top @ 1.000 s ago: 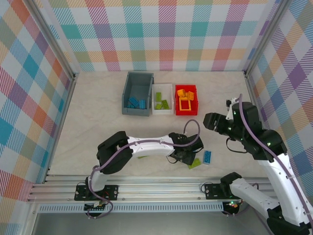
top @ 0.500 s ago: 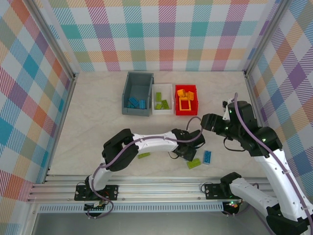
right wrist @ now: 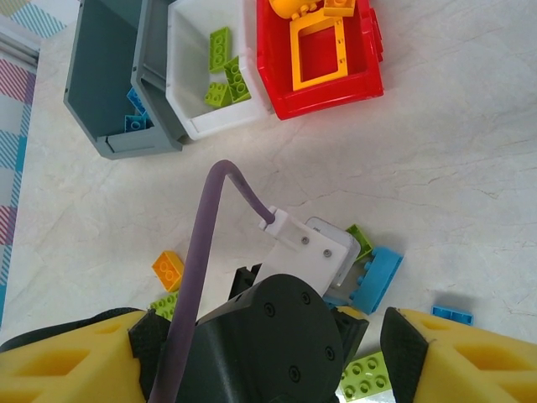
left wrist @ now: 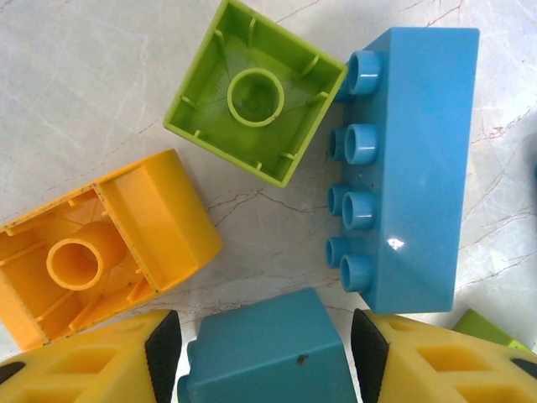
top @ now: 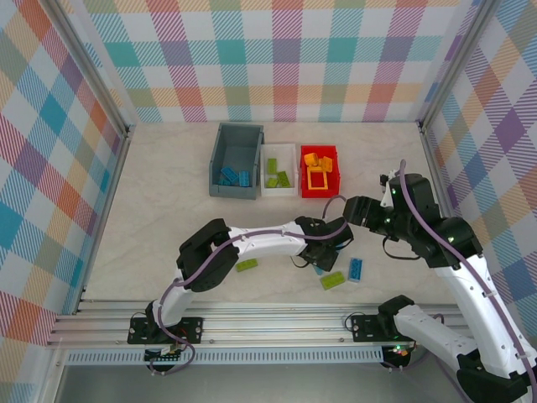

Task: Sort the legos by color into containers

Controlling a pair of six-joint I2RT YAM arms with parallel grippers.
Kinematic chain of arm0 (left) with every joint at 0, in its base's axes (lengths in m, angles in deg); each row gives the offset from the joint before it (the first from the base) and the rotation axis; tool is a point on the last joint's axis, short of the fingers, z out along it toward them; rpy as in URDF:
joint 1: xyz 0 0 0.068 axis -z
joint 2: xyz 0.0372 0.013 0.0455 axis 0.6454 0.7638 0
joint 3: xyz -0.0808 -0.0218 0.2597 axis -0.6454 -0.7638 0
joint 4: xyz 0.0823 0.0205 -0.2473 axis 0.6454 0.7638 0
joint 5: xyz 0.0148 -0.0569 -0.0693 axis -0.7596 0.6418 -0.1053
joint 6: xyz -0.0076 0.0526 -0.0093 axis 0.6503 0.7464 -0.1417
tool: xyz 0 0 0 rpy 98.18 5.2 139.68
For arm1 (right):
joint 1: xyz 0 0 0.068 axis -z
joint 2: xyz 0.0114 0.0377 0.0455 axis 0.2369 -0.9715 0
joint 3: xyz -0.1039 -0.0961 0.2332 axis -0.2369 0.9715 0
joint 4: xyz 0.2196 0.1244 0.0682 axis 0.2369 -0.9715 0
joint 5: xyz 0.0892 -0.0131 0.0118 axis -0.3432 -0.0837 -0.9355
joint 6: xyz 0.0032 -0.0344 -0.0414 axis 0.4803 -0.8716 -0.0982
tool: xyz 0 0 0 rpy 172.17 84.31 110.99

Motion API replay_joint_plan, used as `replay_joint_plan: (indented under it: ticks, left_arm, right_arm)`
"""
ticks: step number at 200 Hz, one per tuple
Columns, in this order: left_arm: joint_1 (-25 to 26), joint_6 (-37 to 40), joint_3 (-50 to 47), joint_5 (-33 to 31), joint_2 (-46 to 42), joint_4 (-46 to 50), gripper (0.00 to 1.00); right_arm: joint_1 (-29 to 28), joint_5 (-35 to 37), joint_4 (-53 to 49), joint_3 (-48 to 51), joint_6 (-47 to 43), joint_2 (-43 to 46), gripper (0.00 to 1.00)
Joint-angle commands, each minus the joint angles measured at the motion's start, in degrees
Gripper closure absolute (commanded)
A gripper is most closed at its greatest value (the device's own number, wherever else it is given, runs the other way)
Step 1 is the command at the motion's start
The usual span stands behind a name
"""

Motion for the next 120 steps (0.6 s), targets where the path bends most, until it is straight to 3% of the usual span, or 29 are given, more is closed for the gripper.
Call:
replay_joint_plan:
  ticks: [1,43,70,120]
  left_arm:
    - [0.4,-2.0,-0.9,0.2,-0.5,1.7,0.40]
    - [0.6,-3.1,-1.7,0.8,0.1,0.7,0.44]
    - [0.9,-3.5,-1.9,-1.0,-0.5,0.7,0.54]
    - [-0.2,-5.6,-4.8,-6.3,-11.0,4.1,0.60]
  right_arm:
    - [0.0,-0.7,-0.1,0.3,0.5,0.4,0.28]
    - [0.0,-0.6,0.0,0.7,0.6,0.5,0.28]
    - [0.0,-0.5,-0.1,1.0,0.7,0.9,0.28]
    - [0.0,-5.0,2.7,1.4,-1.7,0.5,0.30]
